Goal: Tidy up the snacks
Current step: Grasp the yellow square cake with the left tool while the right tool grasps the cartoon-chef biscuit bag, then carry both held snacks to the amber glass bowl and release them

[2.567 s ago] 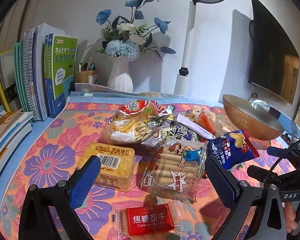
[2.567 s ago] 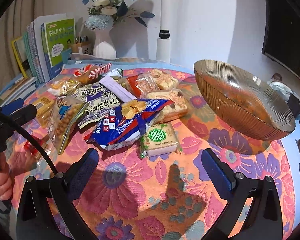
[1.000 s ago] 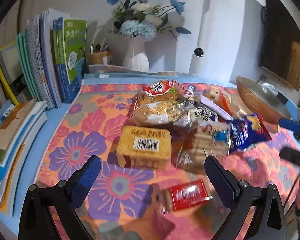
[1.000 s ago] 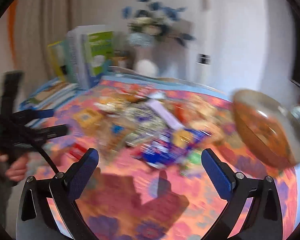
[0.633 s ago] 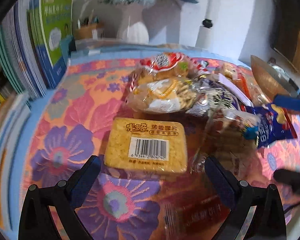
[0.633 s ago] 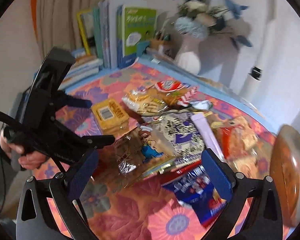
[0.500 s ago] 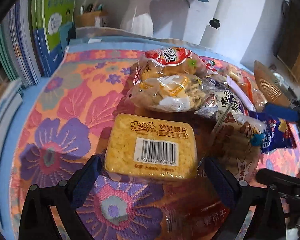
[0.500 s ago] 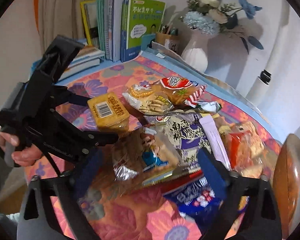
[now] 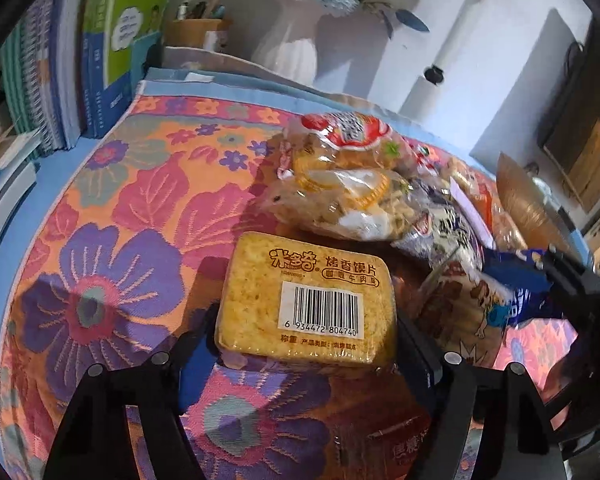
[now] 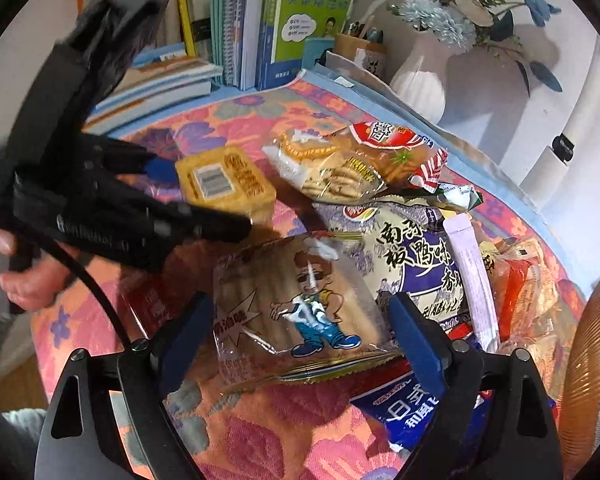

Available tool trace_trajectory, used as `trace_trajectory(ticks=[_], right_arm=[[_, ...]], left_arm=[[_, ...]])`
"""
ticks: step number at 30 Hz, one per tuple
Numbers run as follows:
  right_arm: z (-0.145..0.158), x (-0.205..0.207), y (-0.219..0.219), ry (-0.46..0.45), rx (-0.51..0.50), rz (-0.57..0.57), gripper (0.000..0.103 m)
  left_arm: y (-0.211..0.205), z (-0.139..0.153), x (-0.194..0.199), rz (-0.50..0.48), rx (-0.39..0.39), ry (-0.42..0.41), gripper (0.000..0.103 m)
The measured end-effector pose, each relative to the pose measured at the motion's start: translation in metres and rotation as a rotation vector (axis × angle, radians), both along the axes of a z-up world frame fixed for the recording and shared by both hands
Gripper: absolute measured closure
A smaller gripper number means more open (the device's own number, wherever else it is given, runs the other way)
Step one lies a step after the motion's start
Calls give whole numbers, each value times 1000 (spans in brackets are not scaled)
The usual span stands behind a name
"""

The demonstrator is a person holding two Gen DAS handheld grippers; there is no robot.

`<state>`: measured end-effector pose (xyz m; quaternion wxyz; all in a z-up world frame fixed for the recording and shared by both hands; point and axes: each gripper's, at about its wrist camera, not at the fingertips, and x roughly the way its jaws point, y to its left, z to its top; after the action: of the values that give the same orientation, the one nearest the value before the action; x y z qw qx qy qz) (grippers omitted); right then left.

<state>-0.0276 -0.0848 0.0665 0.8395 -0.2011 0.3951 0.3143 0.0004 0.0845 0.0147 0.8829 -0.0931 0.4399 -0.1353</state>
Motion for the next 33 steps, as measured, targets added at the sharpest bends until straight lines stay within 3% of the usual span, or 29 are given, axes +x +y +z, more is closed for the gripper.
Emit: trace_trajectory(ticks=[4,6,10,17,25,27,30,33], right_arm=[[-4,-2,7,-43,-50,-35,17],[-4,-10,10,-85,-70,-33,33],[1,-25,6,-123,-90,-68,41],[20,-67,-57,33,74,-235,42],[2,-96,-93,131,158,-364,37],[0,-93,-93,141,180,-374,32],[-5,-90,-90,139,182,-374,32],[-7,-92,-84,107,131,-382,42]], left_arm=[[11,2,-4,15,-65,-28,25],[14,4,-7,10,-97,-49,25],[14,8,-11,5,-102,-82,25],[9,11,-17,-15,-67,-129,25],[5,11,-20,-27,-31,-145,25],[4,12,-21,-29,-26,-150,25],[1,15,-23,-25,-5,-155,25],[-6,25,-33,-43,19,-177,25]])
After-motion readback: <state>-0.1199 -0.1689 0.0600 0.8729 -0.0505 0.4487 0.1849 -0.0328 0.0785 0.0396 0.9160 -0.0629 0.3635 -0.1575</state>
